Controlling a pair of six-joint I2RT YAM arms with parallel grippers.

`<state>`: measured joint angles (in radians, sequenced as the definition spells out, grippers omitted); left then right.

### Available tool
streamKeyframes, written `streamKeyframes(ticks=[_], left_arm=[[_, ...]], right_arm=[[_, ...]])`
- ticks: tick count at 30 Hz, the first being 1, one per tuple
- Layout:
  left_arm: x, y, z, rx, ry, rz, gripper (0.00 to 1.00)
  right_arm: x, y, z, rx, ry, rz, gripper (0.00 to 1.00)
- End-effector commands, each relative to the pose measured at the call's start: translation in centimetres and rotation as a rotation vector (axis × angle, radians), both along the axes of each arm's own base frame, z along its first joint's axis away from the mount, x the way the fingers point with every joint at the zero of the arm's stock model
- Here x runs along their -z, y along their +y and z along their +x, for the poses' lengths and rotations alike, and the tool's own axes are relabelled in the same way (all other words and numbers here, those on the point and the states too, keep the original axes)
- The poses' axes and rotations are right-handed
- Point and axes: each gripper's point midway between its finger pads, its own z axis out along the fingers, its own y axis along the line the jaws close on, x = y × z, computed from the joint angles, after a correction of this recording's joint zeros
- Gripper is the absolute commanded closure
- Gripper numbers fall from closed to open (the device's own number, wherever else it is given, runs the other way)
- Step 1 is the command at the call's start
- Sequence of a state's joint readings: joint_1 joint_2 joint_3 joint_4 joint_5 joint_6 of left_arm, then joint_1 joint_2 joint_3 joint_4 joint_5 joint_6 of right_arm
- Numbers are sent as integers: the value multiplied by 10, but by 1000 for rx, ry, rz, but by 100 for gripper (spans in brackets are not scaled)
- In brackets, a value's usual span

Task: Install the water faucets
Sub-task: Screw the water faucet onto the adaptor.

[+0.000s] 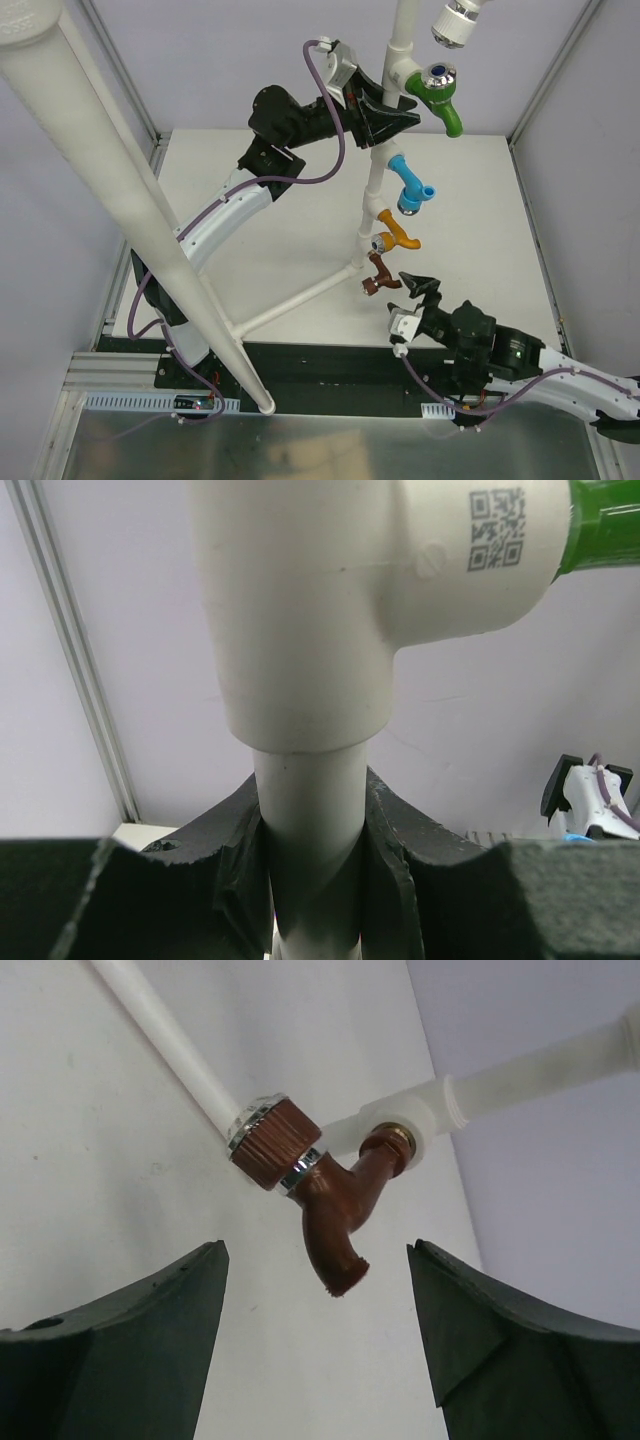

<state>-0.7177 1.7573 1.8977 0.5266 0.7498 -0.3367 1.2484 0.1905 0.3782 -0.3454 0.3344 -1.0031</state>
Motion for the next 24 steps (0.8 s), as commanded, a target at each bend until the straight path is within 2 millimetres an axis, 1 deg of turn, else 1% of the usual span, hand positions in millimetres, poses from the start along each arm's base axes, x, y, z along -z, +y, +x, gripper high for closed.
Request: streamKeyframes(ticks=[1,3,6,10,11,12,13,15,18,19,22,24], left_arm=[[-29,23,-35,61,-160,-38,100],[-29,25,-36,58,-166,-38,100],[-29,26,-37,55,-169,-39,100],[-29,27,-38,58,-171,-44,100],[-28,28,-38,57,-172,-47,100],[-28,28,-39,60,-172,-49,100],[-28,28,-39,59,-174,-52,100],[-28,29,-38,58,-173,-56,100],[-27,29,-39,62,-169,-60,100],[-27,29,-38,62,-168,-61,100],[-26,29,-38,64,-167,-64,100],[-27,29,-39,66,-169,-67,100]], right_arm=[[-22,27,12,-103,-338,-78,21],[-25,28,18,-89,-380,-139,21],[-23,31,21,-94,-393,-182,21],[-6,32,29,-73,-379,-291,23],[-9,34,31,-58,-380,-272,23],[-7,36,32,-50,-372,-270,26],[-5,38,33,-40,-359,-262,34],[-2,41,35,-20,-335,-239,45],[-3,45,38,29,-300,-174,58],[-7,47,39,47,-287,-124,61],[-11,54,39,104,-204,37,71],[-13,57,39,157,-110,178,83]])
